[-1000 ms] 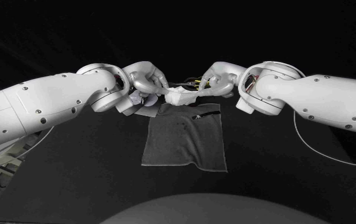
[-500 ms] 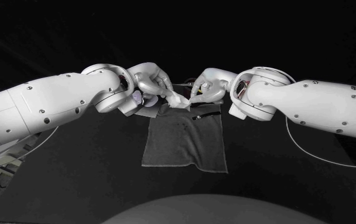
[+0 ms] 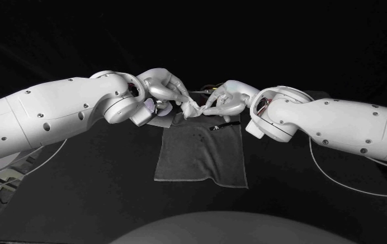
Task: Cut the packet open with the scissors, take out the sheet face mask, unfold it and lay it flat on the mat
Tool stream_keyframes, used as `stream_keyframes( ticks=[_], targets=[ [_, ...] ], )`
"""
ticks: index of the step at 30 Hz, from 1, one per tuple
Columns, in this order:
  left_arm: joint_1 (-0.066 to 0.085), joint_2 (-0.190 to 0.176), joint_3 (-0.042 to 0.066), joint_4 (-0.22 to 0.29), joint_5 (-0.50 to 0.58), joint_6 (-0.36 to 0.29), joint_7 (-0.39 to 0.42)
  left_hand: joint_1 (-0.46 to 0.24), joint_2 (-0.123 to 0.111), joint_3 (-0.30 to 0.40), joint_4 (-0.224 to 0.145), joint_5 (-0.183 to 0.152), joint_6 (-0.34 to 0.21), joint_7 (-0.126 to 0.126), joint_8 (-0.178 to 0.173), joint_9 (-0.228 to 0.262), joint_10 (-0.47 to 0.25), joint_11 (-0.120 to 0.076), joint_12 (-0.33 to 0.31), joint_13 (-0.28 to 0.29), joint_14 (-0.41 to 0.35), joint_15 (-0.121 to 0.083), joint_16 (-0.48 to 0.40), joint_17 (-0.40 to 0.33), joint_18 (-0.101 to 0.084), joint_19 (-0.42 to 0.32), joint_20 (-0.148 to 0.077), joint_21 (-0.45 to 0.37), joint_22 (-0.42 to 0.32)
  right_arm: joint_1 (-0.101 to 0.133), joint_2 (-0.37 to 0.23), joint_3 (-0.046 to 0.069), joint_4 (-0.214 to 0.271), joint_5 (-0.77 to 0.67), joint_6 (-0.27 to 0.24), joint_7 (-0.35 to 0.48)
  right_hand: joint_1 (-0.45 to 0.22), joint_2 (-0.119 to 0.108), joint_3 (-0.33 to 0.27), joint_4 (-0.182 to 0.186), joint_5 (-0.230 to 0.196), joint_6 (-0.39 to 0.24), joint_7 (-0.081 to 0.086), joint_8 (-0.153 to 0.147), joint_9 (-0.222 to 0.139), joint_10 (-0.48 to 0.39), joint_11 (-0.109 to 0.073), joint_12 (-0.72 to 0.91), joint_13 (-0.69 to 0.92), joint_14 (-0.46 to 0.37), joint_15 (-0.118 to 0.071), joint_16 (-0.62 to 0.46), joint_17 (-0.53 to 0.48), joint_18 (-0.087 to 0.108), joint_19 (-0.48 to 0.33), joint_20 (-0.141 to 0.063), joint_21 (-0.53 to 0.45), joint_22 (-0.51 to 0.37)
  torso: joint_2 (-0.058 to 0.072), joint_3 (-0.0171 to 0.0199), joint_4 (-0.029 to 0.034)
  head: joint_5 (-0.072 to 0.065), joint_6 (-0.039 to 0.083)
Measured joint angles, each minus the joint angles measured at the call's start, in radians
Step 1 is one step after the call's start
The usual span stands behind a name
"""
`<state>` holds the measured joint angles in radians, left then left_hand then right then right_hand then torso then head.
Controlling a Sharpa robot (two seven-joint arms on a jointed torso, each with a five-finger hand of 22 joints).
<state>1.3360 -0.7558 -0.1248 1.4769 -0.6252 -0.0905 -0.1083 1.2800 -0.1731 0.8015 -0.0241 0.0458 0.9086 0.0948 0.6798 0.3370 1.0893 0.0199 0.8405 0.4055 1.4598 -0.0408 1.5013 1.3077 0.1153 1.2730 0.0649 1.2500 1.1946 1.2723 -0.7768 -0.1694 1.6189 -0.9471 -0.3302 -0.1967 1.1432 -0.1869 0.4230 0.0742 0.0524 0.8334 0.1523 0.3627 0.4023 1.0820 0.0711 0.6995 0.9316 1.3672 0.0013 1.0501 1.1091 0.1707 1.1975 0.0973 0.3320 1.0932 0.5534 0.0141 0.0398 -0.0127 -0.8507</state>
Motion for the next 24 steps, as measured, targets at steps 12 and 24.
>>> stream_keyframes(
  ticks=[12, 24],
  targets=[
    [0.0, -0.005, 0.0, 0.005, 0.094, 0.008, -0.045, -0.024, -0.018, 0.053, -0.02, 0.0, 0.005, 0.001, 0.014, 0.0, 0.005, -0.002, 0.01, 0.004, 0.0, 0.0, 0.004, 0.0, 0.0, 0.005, -0.002, 0.011, 0.014, -0.058, -0.001, -0.001, -0.029, 0.059, -0.048, 0.043, 0.066, 0.003, -0.067, 0.029, 0.004, -0.056, 0.024, -0.036, -0.017, -0.06, 0.024, 0.008, -0.044, -0.067, 0.022, -0.11, -0.094, 0.0, -0.012, 0.012, -0.063, -0.066, 0.0, 0.0001, -0.0001, -0.001, -0.003],
    [0.0, -0.011, 0.0, 0.014, 0.13, 0.035, -0.064, -0.037, -0.023, 0.063, -0.021, 0.0, 0.008, -0.002, 0.017, 0.0, 0.007, -0.004, 0.01, 0.004, 0.0, 0.0, 0.004, 0.0, 0.0, 0.012, -0.002, 0.011, 0.017, -0.089, 0.026, -0.001, -0.067, 0.12, -0.084, 0.104, 0.087, 0.016, -0.076, 0.032, 0.004, -0.071, 0.028, -0.043, -0.025, -0.064, 0.027, 0.023, -0.054, -0.067, 0.022, -0.093, -0.08, -0.001, -0.005, 0.019, -0.067, -0.075, 0.0, -0.0001, 0.0009, -0.005, -0.004]
  ],
)
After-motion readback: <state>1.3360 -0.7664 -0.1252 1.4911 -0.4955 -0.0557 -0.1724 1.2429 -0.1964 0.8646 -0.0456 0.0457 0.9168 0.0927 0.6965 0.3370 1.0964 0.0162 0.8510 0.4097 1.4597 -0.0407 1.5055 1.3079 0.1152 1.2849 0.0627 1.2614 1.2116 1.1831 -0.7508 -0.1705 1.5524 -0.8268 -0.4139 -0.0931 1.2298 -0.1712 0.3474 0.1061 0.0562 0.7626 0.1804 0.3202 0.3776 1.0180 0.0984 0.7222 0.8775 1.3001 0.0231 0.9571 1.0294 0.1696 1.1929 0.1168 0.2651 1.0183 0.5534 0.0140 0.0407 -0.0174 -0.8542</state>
